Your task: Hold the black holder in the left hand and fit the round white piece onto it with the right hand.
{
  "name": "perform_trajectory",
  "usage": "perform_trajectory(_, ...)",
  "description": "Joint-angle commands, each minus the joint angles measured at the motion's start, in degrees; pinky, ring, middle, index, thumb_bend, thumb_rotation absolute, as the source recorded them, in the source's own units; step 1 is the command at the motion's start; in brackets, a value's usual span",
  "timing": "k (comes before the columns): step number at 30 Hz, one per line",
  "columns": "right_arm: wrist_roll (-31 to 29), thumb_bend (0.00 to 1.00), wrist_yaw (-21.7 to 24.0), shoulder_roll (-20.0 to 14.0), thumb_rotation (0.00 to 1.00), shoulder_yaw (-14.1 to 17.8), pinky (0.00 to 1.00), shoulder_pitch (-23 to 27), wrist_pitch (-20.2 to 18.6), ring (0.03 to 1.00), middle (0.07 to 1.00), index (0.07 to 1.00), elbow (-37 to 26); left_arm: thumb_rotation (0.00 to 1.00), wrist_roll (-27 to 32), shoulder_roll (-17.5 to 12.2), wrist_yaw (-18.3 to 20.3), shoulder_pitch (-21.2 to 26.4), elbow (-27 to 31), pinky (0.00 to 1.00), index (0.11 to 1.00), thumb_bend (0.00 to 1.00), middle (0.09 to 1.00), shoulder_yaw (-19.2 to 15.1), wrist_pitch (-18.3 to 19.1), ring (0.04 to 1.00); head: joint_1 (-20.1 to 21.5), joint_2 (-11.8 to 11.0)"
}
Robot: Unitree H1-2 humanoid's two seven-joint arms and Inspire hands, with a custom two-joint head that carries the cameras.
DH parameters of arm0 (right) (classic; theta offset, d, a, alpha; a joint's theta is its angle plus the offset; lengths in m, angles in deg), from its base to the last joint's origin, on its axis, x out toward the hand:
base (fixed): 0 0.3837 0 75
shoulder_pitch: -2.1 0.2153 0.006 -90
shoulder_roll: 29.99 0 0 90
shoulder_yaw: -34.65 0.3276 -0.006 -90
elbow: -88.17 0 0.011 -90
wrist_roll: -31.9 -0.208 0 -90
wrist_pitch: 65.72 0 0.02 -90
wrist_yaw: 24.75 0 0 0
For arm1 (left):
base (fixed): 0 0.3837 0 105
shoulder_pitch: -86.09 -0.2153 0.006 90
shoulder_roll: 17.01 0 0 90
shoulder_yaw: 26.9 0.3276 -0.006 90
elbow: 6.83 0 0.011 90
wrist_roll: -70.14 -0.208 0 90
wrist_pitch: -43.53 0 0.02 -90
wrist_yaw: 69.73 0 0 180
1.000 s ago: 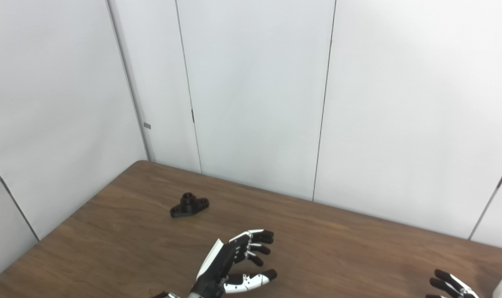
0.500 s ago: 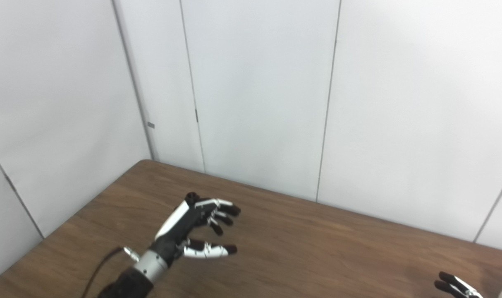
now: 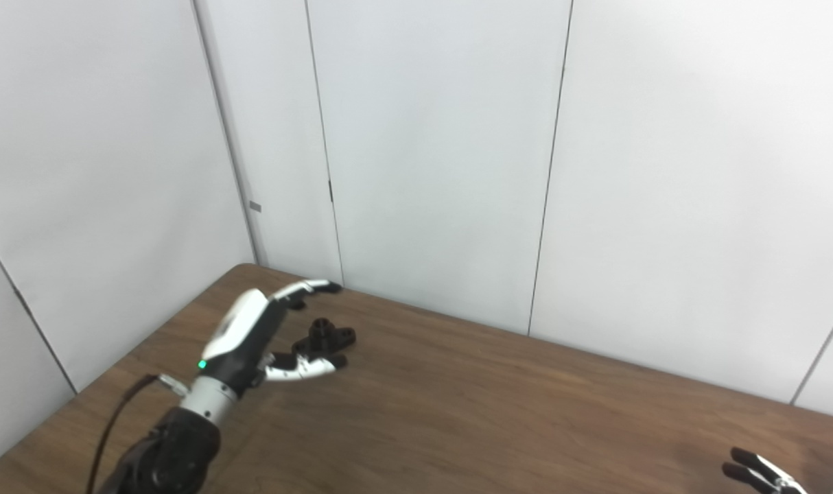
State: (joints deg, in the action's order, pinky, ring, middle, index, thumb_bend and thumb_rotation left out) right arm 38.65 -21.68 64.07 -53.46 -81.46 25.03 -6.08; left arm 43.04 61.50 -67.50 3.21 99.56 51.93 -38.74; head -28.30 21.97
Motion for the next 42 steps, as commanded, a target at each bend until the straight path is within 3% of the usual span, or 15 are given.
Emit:
perform_trajectory(1, -0.56, 0.71, -0.39, -0.37, 0.10, 0.42, 0.43, 2.00, 2.30, 0.629, 0.757, 0.775, -1.21, 0.12, -0.27, -2.65, -2.09, 2.57, -1.09, 0.81, 0.801, 0.73, 0.866, -1.78, -1.80, 0.864, -0.08, -0.08)
perform_trajectory(4, -0.40, 0.70, -0.34, -0.41, 0.10, 0.37, 0.43, 1.88, 2.12, 0.628, 0.762, 0.777, -1.32, 0.10, -0.78, -3.28, -2.48, 3.22, -2.64, 0.76, 0.811, 0.74, 0.866, -2.65, -0.78, 0.840, -0.02, 0.11)
perform_trajectory(7, -0.17, 0.70, -0.44, -0.51, 0.11, 0.40, 0.44, 1.70, 2.12, 0.629, 0.762, 0.780, -1.56, 0.12, -3.89, -4.20, -2.73, 3.54, -3.21, 0.75, 0.823, 0.74, 0.888, -2.83, 1.54, 0.864, 0.24, 0.39)
perform_trajectory(13, -0.11, 0.70, -0.33, -0.71, 0.13, 0.43, 0.43, 1.53, 2.19, 0.618, 0.754, 0.773, -1.82, 0.15, -8.12, -6.91, -3.92, 4.48, -7.70, 0.75, 0.817, 0.78, 0.902, -2.22, 2.12, 0.891, 0.23, 0.65)
perform_trajectory(18, -0.58, 0.71, -0.09, -0.80, 0.15, 0.43, 0.43, 1.55, 2.57, 0.617, 0.755, 0.772, -1.54, 0.30, -10.64, -9.19, -0.43, 6.01, -9.70, 0.86, 0.866, 0.88, 0.985, 0.18, 6.99, 0.986, 0.23, 0.68)
perform_trajectory(23, -0.59, 0.70, -0.06, -0.91, 0.14, 0.42, 0.43, 1.41, 3.28, 0.622, 0.758, 0.776, -1.41, 0.44, -12.31, -11.64, 4.39, 8.01, -12.09, 0.93, 0.895, 0.98, 1.000, 3.53, 12.08, 1.000, 0.40, 0.90)
perform_trajectory(24, -0.53, 0.70, -0.06, -0.92, 0.15, 0.41, 0.44, 1.39, 3.31, 0.624, 0.759, 0.778, -1.44, 0.51, -12.63, -11.89, 4.91, 8.49, -12.69, 0.94, 0.894, 1.00, 1.000, 4.10, 12.74, 1.000, 0.40, 0.90)
perform_trajectory(27, -0.38, 0.70, -0.06, -0.92, 0.15, 0.43, 0.45, 1.18, 2.73, 0.628, 0.764, 0.781, -2.13, 0.55, -13.74, -12.49, 6.36, 10.03, -14.26, 0.95, 0.898, 1.00, 1.000, 6.05, 15.07, 1.000, 0.55, 1.19)
perform_trajectory(36, -0.31, 0.70, -0.15, -0.94, 0.16, 0.64, 0.44, 0.73, 1.77, 0.626, 0.765, 0.781, -3.13, 0.53, -14.70, -12.88, 7.45, 12.74, -18.84, 0.98, 0.877, 1.00, 1.000, 9.86, 17.53, 1.000, 1.09, 1.80)
perform_trajectory(42, -0.59, 0.70, 0.03, -1.01, 0.15, 0.85, 0.44, 0.25, 1.30, 0.613, 0.758, 0.774, -4.03, 0.49, -14.67, -12.28, 5.55, 13.00, -22.08, 0.99, 0.855, 1.00, 1.000, 11.61, 16.91, 1.000, 1.35, 2.36)
